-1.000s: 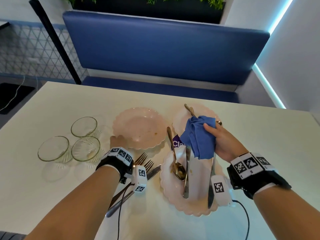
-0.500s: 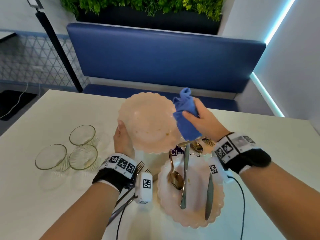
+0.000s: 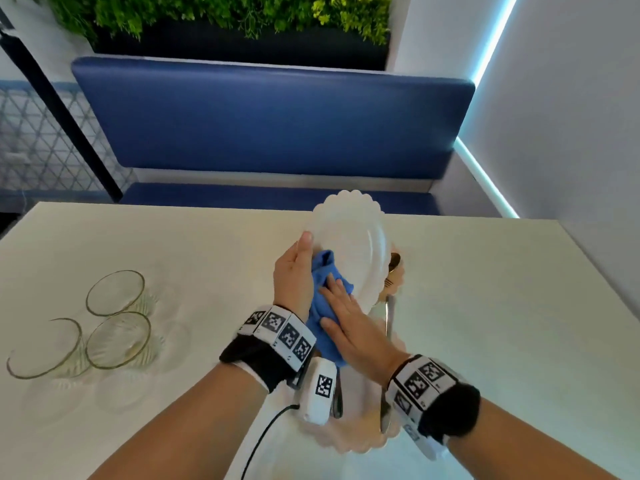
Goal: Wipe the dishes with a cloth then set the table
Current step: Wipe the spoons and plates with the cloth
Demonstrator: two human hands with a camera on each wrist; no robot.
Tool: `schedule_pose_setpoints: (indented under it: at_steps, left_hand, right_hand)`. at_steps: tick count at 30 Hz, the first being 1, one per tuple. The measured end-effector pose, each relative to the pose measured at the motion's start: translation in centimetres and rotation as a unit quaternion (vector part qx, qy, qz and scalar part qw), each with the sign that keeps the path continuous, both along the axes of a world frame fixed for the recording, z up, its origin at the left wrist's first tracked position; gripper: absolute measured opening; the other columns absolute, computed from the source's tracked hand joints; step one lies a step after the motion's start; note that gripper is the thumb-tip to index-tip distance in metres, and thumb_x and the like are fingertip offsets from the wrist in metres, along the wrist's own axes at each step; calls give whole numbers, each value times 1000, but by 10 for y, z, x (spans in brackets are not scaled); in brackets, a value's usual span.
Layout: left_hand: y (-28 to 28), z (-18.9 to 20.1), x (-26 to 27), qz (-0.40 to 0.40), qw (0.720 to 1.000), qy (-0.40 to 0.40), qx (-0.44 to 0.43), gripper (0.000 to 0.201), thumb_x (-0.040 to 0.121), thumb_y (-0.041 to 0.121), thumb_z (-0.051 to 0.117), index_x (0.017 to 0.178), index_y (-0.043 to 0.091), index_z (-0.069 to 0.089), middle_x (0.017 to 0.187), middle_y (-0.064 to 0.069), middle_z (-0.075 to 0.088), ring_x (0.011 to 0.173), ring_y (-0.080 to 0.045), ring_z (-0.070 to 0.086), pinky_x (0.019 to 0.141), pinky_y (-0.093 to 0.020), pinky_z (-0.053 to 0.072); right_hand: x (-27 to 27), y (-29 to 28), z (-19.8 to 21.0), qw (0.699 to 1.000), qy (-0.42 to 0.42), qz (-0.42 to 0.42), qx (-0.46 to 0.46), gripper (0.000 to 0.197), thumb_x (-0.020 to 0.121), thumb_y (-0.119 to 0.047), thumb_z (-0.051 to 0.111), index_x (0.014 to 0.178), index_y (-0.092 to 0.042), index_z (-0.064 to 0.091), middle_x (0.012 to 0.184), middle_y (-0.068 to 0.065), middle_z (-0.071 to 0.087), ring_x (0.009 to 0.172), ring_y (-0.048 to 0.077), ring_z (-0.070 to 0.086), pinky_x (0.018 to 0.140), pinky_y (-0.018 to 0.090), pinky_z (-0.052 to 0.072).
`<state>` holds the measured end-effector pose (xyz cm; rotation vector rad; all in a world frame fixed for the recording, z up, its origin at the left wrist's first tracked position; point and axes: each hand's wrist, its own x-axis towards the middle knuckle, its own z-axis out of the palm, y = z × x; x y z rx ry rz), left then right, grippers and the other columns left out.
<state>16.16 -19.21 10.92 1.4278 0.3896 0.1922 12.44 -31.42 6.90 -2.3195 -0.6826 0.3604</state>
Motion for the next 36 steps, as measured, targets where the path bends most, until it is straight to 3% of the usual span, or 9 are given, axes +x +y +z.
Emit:
schedule_pose_setpoints:
  at_steps: [4, 10, 15, 18, 23, 25, 29, 32, 36]
  left_hand:
    - [-27, -4, 6, -78, 992, -24, 92, 38, 92, 50, 43, 80, 26, 71, 90, 1, 72, 92, -17, 66, 92, -40, 51]
    - [-49, 2, 0, -67, 997, 5, 48, 53, 91, 53, 41, 69, 7, 53, 70, -10, 48, 66, -22, 42, 66, -35, 37]
    - [-79, 1, -1, -87, 995, 32, 41, 43, 95, 49, 36, 74, 20, 60, 72, 6, 59, 68, -8, 53, 64, -11, 45]
    - [-106, -15, -9, -132, 989, 46, 42, 51, 87, 62, 39, 74, 22, 67, 77, 2, 69, 77, -16, 66, 78, -28, 52]
    - [-135, -7, -21, -170, 983, 45, 56, 38, 97, 34, 39, 64, 21, 52, 59, 7, 49, 51, 2, 50, 42, -3, 35]
    - [-140, -3, -17, -162, 981, 51, 92, 34, 97, 41, 36, 72, 23, 50, 67, 7, 46, 63, -7, 47, 50, -7, 37]
    - [-155, -16, -5, -152, 983, 84, 66, 41, 93, 52, 35, 107, 21, 59, 108, 1, 60, 108, -18, 51, 94, -29, 41]
    - [-173, -29, -11, -155, 978, 113, 78, 44, 96, 49, 33, 93, 16, 62, 99, -5, 62, 105, -23, 50, 83, -28, 44]
    - [-191, -56, -28, -197, 958, 178, 103, 57, 97, 49, 30, 125, 7, 56, 125, -12, 59, 108, -24, 55, 92, -28, 41]
  right_hand:
    - [27, -25, 10, 995, -65, -53, -52, 56, 102, -29, 30, 149, -21, 1, 151, -12, -15, 139, 3, -17, 114, 32, -8]
    - [31, -113, 5, 956, -46, -182, -227, 53, 101, -22, 25, 150, -15, 3, 159, 1, -3, 147, 16, -4, 118, 45, 6]
    - [-42, -99, -9, 990, -32, -128, -44, 46, 101, -20, 34, 146, -13, 26, 151, -10, -3, 136, 3, -13, 116, 22, -6]
    - [-32, -94, 6, 991, -40, -124, -19, 50, 101, -17, 36, 148, -14, 19, 147, -14, -11, 136, 3, -16, 115, 20, -7]
    - [13, -164, 11, 943, -76, -211, -246, 52, 102, -27, 29, 150, -16, 10, 159, 0, 1, 147, 14, 4, 116, 42, 9]
    - [5, -201, 2, 927, -73, -225, -290, 48, 100, -31, 29, 146, -16, 26, 157, 2, 18, 144, 17, 20, 111, 43, 17]
    - [-44, -223, -22, 963, -73, -185, -181, 27, 74, -23, 38, 81, -12, 61, 86, 7, 65, 79, 32, 63, 70, 29, 34]
    - [-74, -211, -29, 975, -3, -208, -79, 32, 90, -21, 36, 104, -10, 62, 99, 3, 60, 89, 19, 51, 78, 20, 31]
    - [-79, -228, -3, 914, 135, -352, 151, 21, 98, -11, 42, 110, -18, 59, 107, 4, 66, 97, 23, 62, 84, 25, 47]
